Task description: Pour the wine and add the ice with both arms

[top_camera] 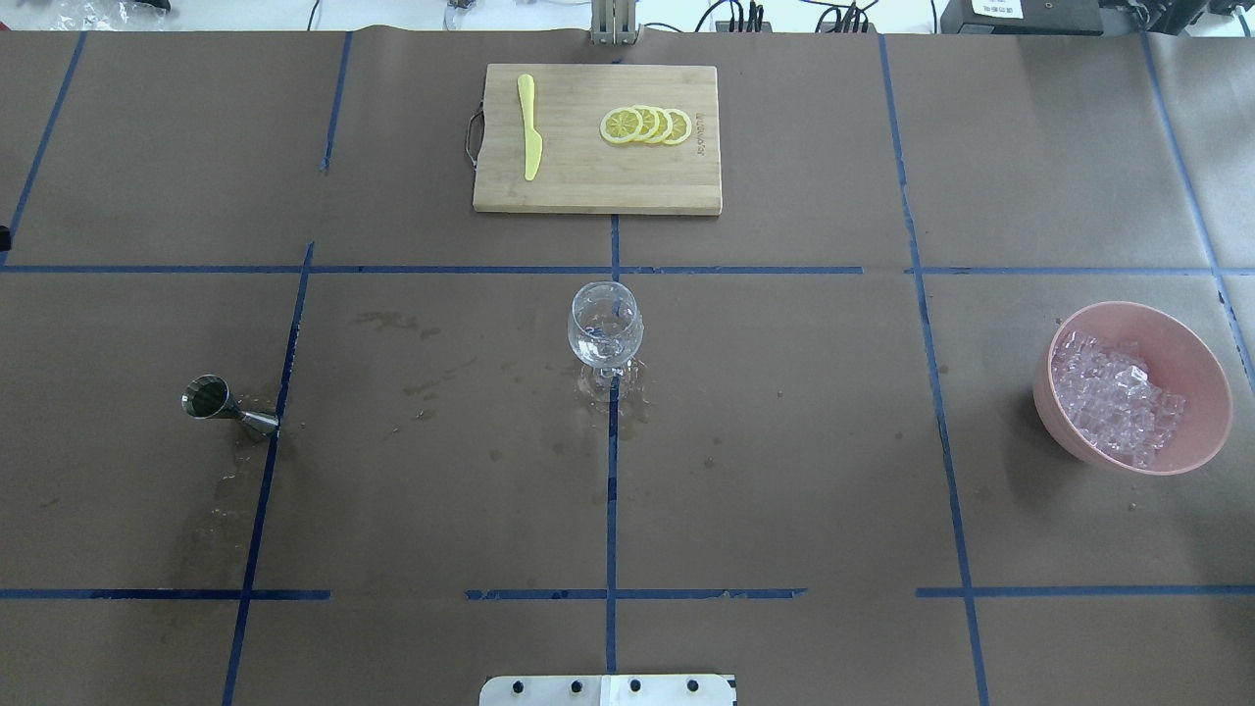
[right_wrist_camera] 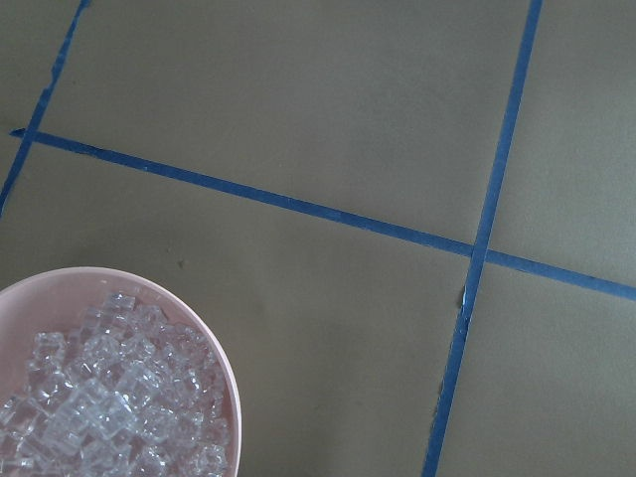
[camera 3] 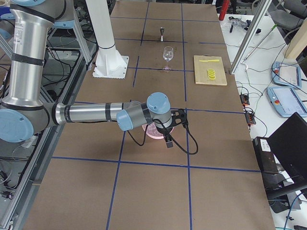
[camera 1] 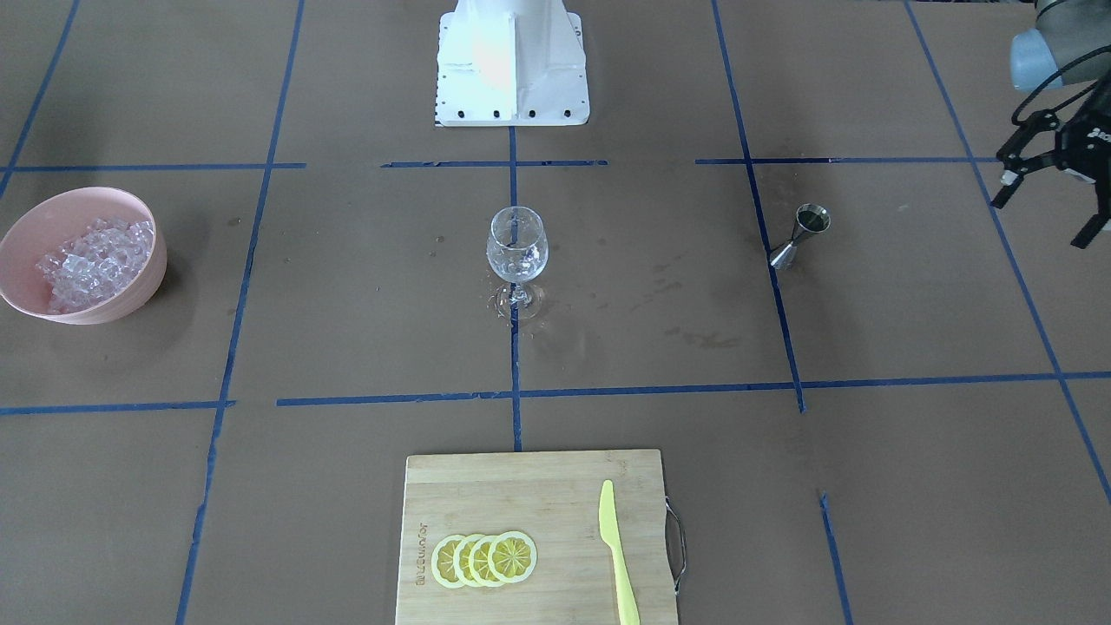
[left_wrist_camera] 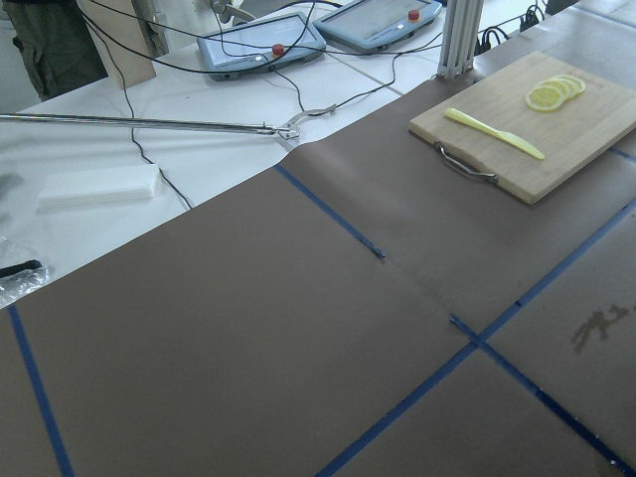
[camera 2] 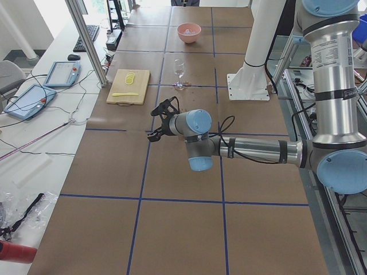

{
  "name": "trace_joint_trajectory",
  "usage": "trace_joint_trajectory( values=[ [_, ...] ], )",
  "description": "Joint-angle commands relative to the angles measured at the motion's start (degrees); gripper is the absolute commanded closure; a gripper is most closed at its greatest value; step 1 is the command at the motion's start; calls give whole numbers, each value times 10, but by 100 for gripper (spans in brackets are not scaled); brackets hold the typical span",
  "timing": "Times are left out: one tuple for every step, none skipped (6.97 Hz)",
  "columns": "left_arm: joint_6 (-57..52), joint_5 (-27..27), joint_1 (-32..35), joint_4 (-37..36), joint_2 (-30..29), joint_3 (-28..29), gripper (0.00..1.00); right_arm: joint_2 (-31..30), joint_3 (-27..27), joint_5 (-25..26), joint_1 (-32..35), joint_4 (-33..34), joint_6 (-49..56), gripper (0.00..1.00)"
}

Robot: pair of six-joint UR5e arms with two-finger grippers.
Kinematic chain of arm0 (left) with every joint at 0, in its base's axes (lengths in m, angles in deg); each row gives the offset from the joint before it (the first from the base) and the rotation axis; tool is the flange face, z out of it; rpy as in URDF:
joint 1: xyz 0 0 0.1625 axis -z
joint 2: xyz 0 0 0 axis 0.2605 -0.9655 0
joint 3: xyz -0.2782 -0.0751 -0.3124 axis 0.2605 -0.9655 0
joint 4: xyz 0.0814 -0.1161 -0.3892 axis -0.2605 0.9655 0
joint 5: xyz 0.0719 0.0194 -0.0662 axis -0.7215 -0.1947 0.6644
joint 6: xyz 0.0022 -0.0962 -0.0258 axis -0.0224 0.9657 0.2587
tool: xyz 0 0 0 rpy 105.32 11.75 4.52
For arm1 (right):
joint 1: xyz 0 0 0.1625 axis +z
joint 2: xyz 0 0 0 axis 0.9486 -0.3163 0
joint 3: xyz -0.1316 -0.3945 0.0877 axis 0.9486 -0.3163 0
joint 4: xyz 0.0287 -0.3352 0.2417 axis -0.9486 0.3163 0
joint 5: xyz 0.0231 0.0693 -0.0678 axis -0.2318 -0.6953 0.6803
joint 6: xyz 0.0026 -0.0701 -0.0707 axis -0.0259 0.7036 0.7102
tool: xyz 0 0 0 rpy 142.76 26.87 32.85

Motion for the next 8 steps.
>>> trace_joint_trajectory(
  values=[
    [102, -187, -158, 46, 31, -37, 0, 0, 1, -2, 0, -1, -1, 0],
    [106, -283, -220, 49, 45, -38, 0, -2, 1, -1, 0, -1, -2, 0],
    [113, -363, -272, 60, 56, -38, 0, -2, 1, -2, 0, 0, -2, 0],
    [114, -450, -330, 60, 62, -38, 0, -3, 1, -1, 0, -1, -2, 0],
    [116, -561, -404, 59, 63, -38, 0, -3, 2, -2, 0, -1, -2, 0],
    [133, -646, -470, 59, 63, -39, 0, -3, 1, -2, 0, 0, -2, 0],
    [149, -718, -530, 56, 62, -36, 0, -4, 1, -1, 0, -1, -2, 0],
    [156, -771, -569, 55, 58, -28, 0, -4, 0, -1, 0, -1, -2, 0]
  ],
)
